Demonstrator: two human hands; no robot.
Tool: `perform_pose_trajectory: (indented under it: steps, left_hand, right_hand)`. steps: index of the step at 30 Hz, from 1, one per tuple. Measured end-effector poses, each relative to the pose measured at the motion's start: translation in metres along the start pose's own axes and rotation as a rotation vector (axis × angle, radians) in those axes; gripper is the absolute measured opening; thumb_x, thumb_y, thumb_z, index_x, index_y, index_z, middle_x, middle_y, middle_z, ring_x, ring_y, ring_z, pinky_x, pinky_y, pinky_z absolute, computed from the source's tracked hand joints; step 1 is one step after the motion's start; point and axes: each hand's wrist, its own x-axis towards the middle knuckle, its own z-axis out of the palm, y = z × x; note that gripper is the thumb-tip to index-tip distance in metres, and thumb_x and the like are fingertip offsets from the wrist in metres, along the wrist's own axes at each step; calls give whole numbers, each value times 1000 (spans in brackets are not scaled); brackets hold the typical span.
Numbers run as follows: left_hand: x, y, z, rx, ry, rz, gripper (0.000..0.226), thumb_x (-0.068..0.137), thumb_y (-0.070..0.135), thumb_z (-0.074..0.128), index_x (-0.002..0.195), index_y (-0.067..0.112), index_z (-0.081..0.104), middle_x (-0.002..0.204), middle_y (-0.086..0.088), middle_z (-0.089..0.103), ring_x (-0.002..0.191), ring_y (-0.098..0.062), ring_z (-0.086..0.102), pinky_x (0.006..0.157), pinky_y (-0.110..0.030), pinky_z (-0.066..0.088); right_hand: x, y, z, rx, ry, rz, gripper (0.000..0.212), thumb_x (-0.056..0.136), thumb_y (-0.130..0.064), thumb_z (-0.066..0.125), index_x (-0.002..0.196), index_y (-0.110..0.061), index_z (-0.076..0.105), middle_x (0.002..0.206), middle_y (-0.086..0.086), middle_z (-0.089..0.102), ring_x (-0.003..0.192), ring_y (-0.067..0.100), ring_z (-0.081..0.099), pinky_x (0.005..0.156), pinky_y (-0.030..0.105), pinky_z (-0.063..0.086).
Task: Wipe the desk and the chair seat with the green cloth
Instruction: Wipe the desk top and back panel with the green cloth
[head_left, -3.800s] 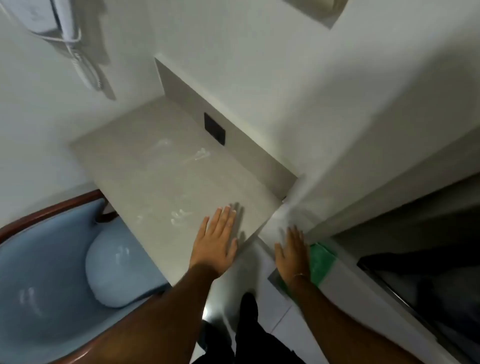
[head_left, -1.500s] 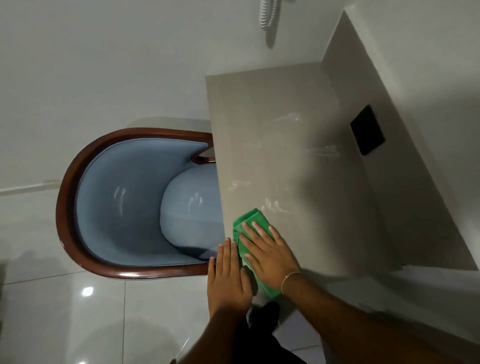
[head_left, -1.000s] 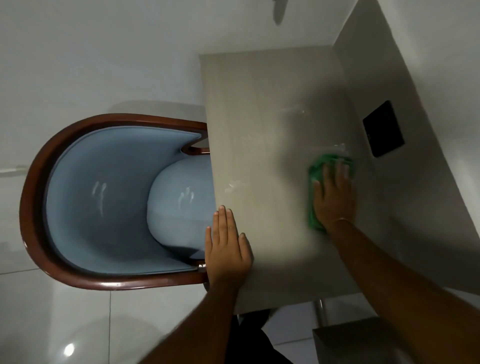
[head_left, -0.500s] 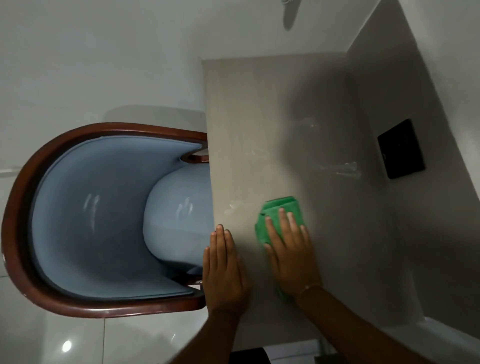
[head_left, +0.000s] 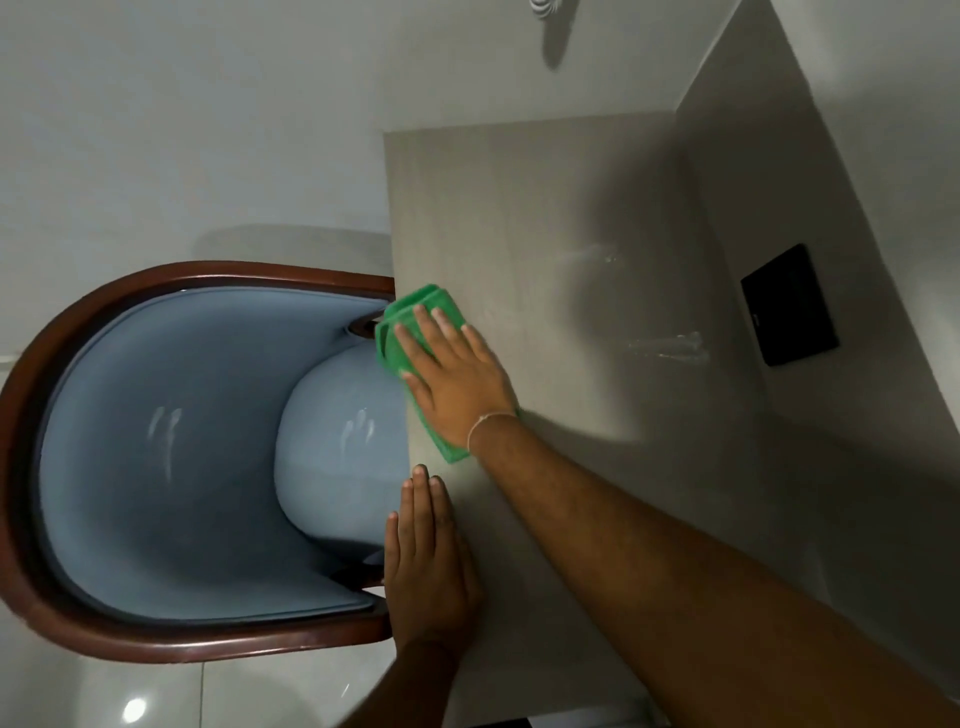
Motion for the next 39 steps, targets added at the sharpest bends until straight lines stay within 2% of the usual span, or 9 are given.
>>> perform_pose_trajectory:
  steps: [5, 9, 14, 18, 21, 24, 29, 33, 39]
  left_hand:
    - [1, 2, -1, -3, -8, -12, 68, 106, 28, 33, 171, 13, 17, 181, -4, 7, 168, -25, 8, 136, -39, -1]
    - [0, 2, -2, -4, -6, -7, 69, 107, 27, 34, 171, 12, 12, 181, -5, 4, 168, -26, 8, 136, -41, 1]
    - [1, 4, -4, -1, -21, -10, 70, 107, 28, 35, 171, 10, 11, 181, -8, 6, 168, -26, 8, 136, -42, 2]
    - [1, 5, -8, 13, -55, -12, 69, 107, 28, 34, 169, 6, 17, 180, -12, 12, 167, -28, 11, 135, -44, 6]
    - [0, 7, -11, 35, -97, -12, 70, 104, 27, 38, 167, 2, 23, 179, -15, 15, 166, -32, 16, 133, -49, 15]
    - [2, 8, -12, 82, -94, -1, 68, 102, 26, 41, 163, -3, 31, 175, -21, 22, 163, -38, 24, 129, -52, 22]
    - [26, 13, -21, 121, -94, 42, 68, 105, 29, 33, 164, -4, 30, 174, -24, 25, 161, -39, 28, 130, -51, 22]
    - [94, 22, -28, 158, -87, 31, 71, 106, 33, 30, 167, -2, 20, 175, -25, 19, 164, -38, 20, 133, -52, 21]
    - [190, 25, -28, 149, -113, 61, 71, 107, 30, 23, 170, 5, 1, 179, -15, -7, 167, -28, -7, 135, -44, -1]
  right_hand:
    - [8, 95, -13, 17, 52, 332, 63, 109, -46, 25, 166, -21, 14, 175, 10, 10, 162, 30, 10, 130, 51, 18]
    - [-49, 168, -16, 22, 98, 652, 64, 108, -42, 34, 165, -15, 21, 173, 15, 16, 160, 33, 18, 127, 53, 23]
    - [-125, 127, 4, -23, 127, 766, 64, 106, -42, 32, 164, -15, 24, 172, 17, 20, 158, 35, 25, 126, 53, 26]
    - [-144, 51, 23, 16, 129, 643, 63, 105, -44, 33, 163, -18, 29, 171, 17, 24, 157, 35, 28, 124, 53, 31]
    - [-136, 8, 33, 19, 134, 449, 62, 108, -45, 28, 165, -22, 20, 173, 10, 18, 160, 30, 19, 128, 50, 24]
    - [-118, -5, 32, 21, 111, 369, 64, 110, -48, 26, 166, -24, 11, 175, 7, 12, 162, 28, 14, 130, 48, 19]
    - [-116, 5, 31, 39, 102, 318, 62, 110, -49, 26, 166, -24, 14, 175, 5, 14, 161, 26, 18, 130, 48, 21]
    - [-114, 6, 35, 52, 101, 320, 62, 109, -47, 28, 165, -23, 18, 174, 7, 18, 160, 28, 21, 128, 50, 25]
    - [-90, 24, 32, 59, 94, 293, 61, 110, -45, 27, 166, -24, 16, 174, 6, 15, 161, 28, 17, 129, 49, 22]
